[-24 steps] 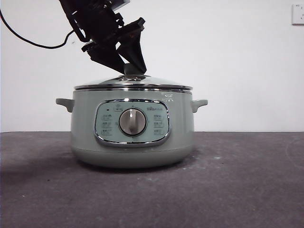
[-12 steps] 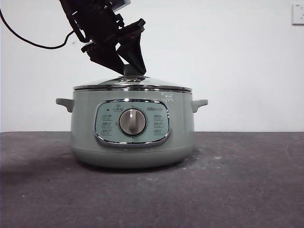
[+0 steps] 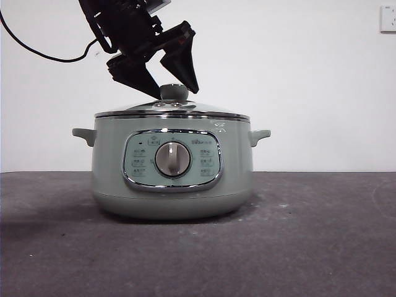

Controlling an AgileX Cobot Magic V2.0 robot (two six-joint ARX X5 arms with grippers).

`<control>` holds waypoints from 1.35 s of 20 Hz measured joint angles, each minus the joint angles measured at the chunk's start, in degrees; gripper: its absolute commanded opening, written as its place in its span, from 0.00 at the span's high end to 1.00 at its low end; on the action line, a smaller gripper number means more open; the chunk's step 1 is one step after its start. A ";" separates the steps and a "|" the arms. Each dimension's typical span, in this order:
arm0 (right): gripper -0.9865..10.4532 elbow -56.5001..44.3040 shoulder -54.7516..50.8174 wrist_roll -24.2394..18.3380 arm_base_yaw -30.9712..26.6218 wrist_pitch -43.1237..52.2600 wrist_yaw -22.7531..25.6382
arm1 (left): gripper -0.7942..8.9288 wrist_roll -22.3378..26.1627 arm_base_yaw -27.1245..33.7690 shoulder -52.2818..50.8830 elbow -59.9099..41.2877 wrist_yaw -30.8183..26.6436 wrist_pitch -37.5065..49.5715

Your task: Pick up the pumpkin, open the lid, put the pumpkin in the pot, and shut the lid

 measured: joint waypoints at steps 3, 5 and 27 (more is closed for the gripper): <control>0.37 0.00 0.52 0.02 0.00 -1.09 0.00 | 0.36 0.09 0.00 -0.81 0.00 0.00 -0.81; 0.37 0.00 0.92 0.00 0.02 -1.53 0.00 | 0.36 0.04 0.00 -2.14 0.00 0.00 -1.75; 0.92 -0.04 7.45 -0.31 0.07 -7.76 -25.44 | 0.92 0.07 0.00 -38.84 0.07 2.27 -40.48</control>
